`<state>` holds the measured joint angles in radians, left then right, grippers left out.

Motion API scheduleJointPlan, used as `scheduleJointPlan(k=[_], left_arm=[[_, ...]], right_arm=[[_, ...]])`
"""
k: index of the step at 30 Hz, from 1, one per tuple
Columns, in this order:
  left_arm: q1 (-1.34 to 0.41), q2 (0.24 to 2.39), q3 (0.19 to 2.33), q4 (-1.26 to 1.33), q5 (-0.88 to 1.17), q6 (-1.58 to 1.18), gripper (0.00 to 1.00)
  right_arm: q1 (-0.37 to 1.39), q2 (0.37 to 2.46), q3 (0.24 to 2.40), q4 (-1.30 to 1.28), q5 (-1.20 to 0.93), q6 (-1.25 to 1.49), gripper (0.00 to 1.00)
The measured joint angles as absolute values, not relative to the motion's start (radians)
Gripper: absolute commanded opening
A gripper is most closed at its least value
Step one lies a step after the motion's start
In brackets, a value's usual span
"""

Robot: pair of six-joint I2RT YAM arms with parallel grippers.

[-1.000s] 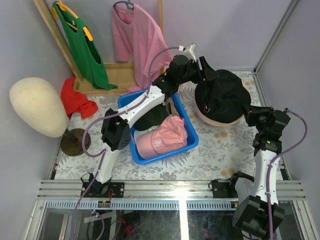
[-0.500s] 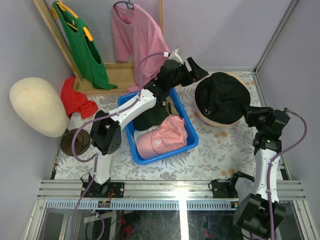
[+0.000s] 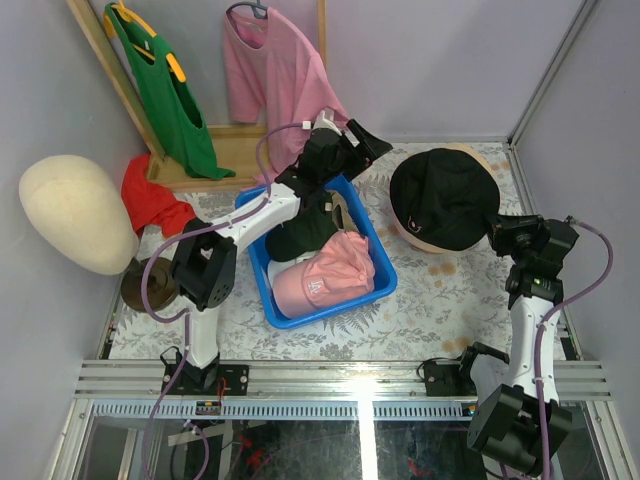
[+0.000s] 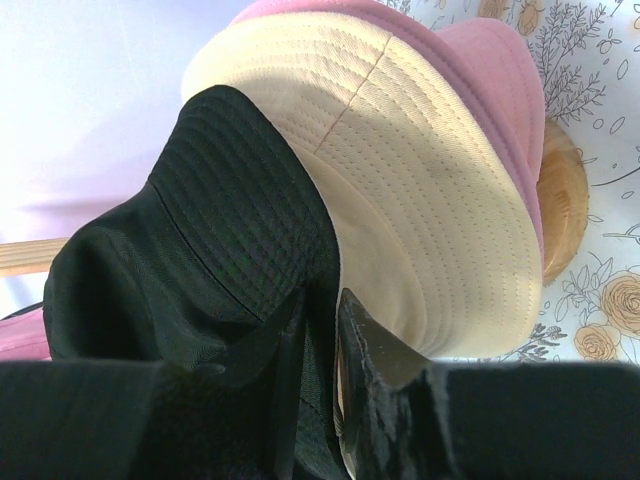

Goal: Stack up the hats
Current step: Stack the hat on the hat.

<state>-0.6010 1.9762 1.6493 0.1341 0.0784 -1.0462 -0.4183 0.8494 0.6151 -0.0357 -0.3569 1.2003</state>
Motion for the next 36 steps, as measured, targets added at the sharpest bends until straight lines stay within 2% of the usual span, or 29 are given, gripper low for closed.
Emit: scheduleJointPlan(k=[11, 28, 34, 36], left_arm=[[-0.582, 1.995, 1.618, 0.2, 0.113, -1.112, 0.77], [-0.561, 2.15, 1.613, 0.421, 0.354, -1.228, 0.71], [-0.56, 2.191, 1.623, 0.523, 0.433, -1.273, 0.66], [-0.56, 2.206, 1.634, 0.545, 0.458, -1.285, 0.61]], right_arm=[[-0.418, 0.857, 0.615, -0.037, -0.356, 1.194, 0.26], [-0.418, 0.873, 0.625, -0.04, -0.355, 1.193, 0.26], [-0.418, 0.878, 0.625, -0.04, -0.355, 1.193, 0.26], [-0.418, 0.882, 0.625, -0.04, -0.355, 1.193, 0.26]])
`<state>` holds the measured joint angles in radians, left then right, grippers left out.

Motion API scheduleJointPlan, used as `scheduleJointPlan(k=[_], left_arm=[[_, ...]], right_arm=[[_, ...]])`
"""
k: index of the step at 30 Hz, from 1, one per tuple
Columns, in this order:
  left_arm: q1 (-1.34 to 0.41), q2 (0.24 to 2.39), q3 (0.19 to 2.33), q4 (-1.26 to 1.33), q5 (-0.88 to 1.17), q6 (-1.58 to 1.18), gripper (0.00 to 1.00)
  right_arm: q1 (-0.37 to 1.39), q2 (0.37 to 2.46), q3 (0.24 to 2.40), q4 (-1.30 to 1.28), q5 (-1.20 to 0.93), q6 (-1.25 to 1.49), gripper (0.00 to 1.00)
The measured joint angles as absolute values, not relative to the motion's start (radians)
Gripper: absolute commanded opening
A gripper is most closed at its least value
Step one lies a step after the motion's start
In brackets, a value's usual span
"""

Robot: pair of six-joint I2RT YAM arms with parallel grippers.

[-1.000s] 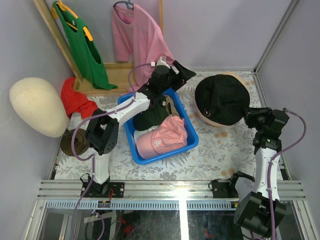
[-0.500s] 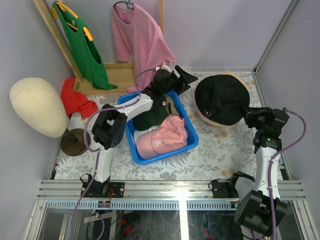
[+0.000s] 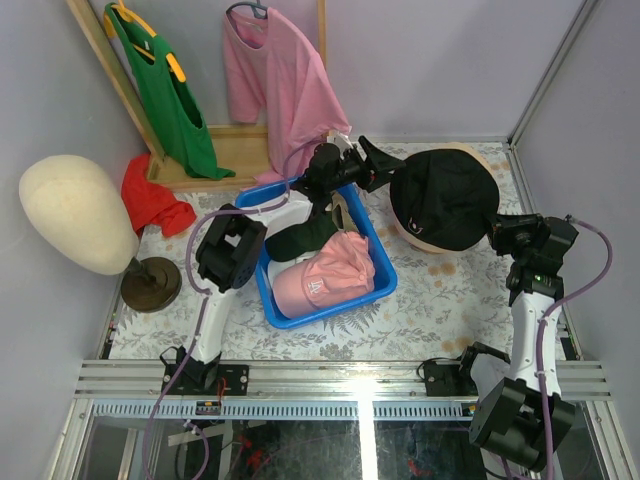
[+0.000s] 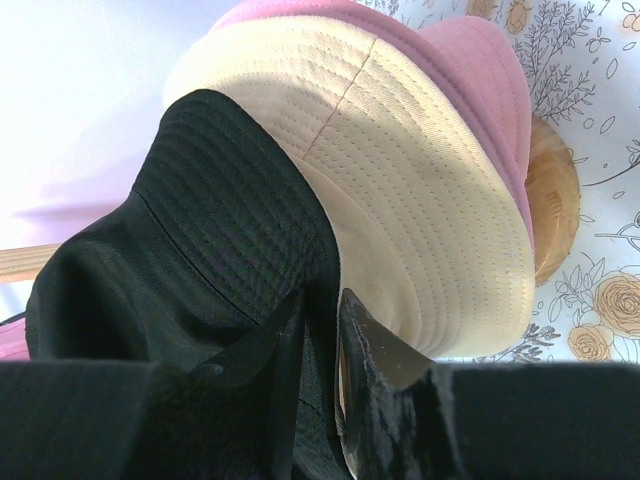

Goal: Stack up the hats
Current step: Stack the hat on the hat.

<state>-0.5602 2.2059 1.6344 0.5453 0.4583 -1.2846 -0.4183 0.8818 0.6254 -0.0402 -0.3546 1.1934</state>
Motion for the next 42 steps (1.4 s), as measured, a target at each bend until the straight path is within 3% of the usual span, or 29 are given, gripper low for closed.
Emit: scheduleJointPlan(k=[7, 14, 18, 35, 42], left_arm=[[-0.56, 2.251, 1.662, 0.593, 0.507, -1.32, 0.27], [-0.555, 2.262, 1.674, 0.601, 0.519, -1.338, 0.06], [-0.554, 2.262, 1.674, 0.611, 0.516, -1.35, 0.0], [-0.536, 2.247, 1.756, 0.385, 0.471, -1.352, 0.0], [-0.534, 2.247, 1.819, 0.31, 0.471, -1.348, 0.0]], right_arm=[[-0.418, 0.898, 0.642, -0.043, -0.348, 1.193, 0.26], [-0.418, 0.918, 0.675, -0.062, -0.347, 1.186, 0.26], [-0.418, 0.919, 0.687, -0.071, -0.334, 1.184, 0.26], [-0.418, 0.958, 0.745, -0.085, -0.3, 1.177, 0.25], [-0.418, 0.984, 0.749, -0.085, -0.292, 1.171, 0.13]])
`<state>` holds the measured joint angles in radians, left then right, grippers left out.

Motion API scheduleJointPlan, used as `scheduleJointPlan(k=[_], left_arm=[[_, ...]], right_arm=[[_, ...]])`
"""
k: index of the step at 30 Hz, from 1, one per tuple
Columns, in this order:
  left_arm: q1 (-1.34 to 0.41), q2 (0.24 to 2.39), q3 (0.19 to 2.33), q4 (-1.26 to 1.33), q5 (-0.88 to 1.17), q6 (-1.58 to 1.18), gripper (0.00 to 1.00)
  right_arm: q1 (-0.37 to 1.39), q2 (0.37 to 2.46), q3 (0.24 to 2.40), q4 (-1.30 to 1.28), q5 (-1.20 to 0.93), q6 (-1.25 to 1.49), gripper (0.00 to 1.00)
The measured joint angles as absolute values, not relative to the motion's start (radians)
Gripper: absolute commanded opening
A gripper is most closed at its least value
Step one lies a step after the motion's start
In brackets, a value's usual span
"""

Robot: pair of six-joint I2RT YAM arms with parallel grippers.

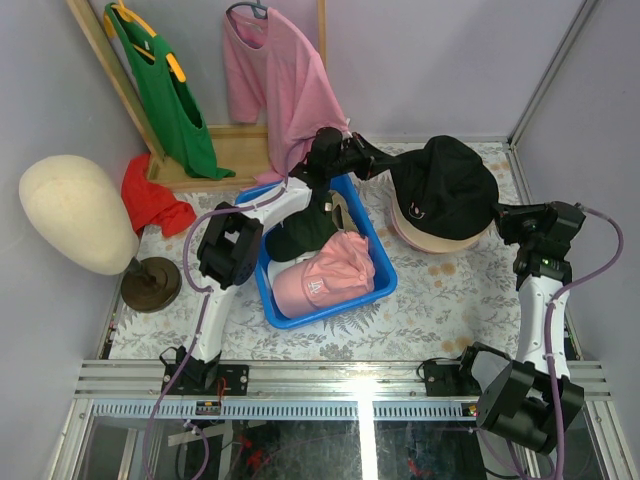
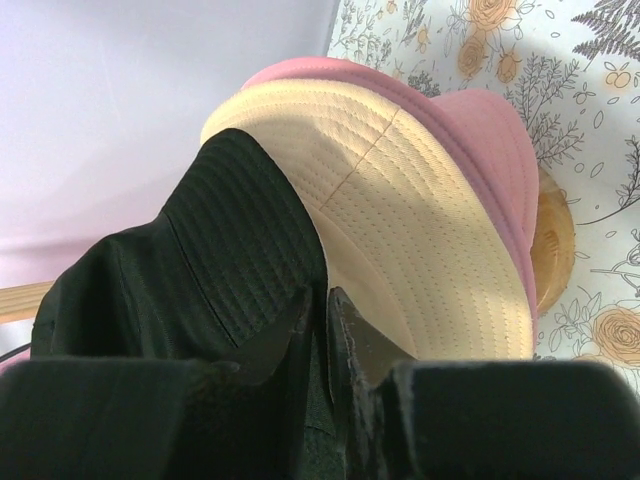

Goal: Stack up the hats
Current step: Stack the hat on the hat.

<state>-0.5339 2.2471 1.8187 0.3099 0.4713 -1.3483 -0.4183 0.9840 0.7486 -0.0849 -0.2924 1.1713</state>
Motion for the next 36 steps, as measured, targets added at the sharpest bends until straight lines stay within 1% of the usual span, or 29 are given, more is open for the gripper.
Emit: scheduleJointPlan(k=[2, 9, 15, 23, 36], left_arm=[[-0.534, 2.247, 1.83, 0.282, 0.472, -1.346, 0.0], [-0.534, 2.251, 1.865, 0.196, 0.476, -1.303, 0.0], [-0.537, 2.278, 1.922, 0.104, 0.476, -1.256, 0.0], [-0.546, 2.312, 1.944, 0.046, 0.479, -1.214, 0.01], [-0.553, 2.321, 1.946, 0.029, 0.48, -1.192, 0.01]], right_arm=[[-0.418, 0.987, 0.749, -0.085, -0.287, 1.168, 0.07], [-0.418, 0.992, 0.749, -0.084, -0.278, 1.151, 0.0], [-0.418, 1.008, 0.749, -0.076, -0.277, 1.142, 0.0], [-0.418, 1.018, 0.739, -0.069, -0.27, 1.12, 0.0], [-0.418, 1.045, 0.689, -0.037, -0.269, 1.094, 0.0]])
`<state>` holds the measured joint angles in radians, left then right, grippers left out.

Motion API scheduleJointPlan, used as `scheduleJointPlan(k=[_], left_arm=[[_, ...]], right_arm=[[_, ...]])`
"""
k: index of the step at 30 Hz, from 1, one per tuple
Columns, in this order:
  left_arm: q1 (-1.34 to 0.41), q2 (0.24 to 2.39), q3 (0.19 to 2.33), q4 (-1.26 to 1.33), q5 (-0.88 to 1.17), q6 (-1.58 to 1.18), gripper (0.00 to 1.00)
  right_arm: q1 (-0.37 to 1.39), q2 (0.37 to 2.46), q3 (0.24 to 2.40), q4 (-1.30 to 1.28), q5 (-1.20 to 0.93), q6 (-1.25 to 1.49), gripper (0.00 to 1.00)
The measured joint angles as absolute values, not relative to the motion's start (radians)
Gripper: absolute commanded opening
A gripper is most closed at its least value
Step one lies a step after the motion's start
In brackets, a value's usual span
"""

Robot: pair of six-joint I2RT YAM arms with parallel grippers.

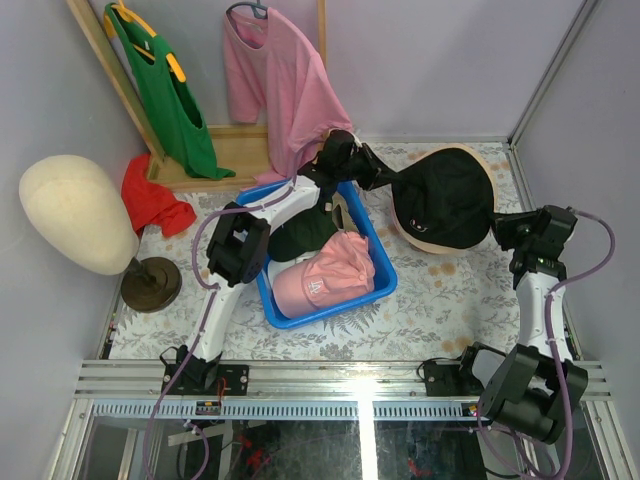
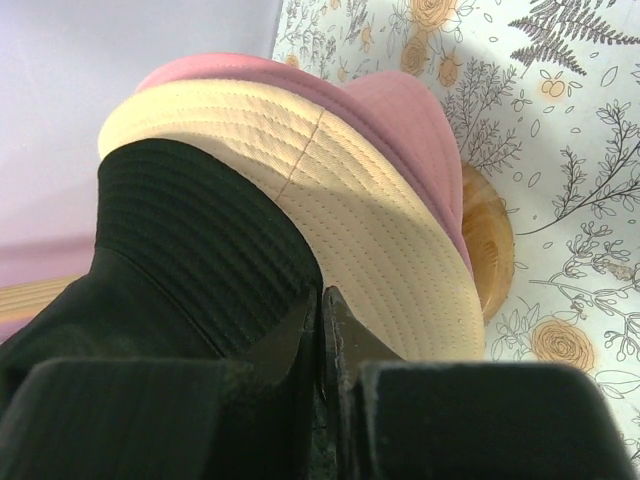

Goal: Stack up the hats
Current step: Stack the hat on the hat.

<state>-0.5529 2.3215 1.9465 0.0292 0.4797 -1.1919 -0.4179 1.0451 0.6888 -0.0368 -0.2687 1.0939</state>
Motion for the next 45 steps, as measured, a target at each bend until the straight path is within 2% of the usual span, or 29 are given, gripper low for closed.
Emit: scheduleJointPlan(k=[12, 22, 27, 37, 45], left_arm=[[-0.558, 2.329, 1.952, 0.029, 0.479, -1.193, 0.01], [-0.549, 2.33, 1.979, 0.03, 0.452, -1.219, 0.02], [-0.542, 2.336, 2.034, 0.03, 0.44, -1.236, 0.06], [-0.537, 2.366, 2.079, 0.031, 0.43, -1.249, 0.27], [-0.535, 2.397, 2.075, 0.032, 0.425, -1.264, 0.32]], right_arm=[[-0.418, 1.076, 0.693, -0.021, -0.268, 1.071, 0.0], [-0.418, 1.084, 0.834, -0.101, -0.233, 1.036, 0.0], [-0.418, 1.115, 0.889, -0.102, -0.225, 1.035, 0.0], [-0.417, 1.201, 0.898, -0.102, -0.217, 1.035, 0.0], [-0.403, 1.225, 0.899, -0.1, -0.199, 1.035, 0.0]])
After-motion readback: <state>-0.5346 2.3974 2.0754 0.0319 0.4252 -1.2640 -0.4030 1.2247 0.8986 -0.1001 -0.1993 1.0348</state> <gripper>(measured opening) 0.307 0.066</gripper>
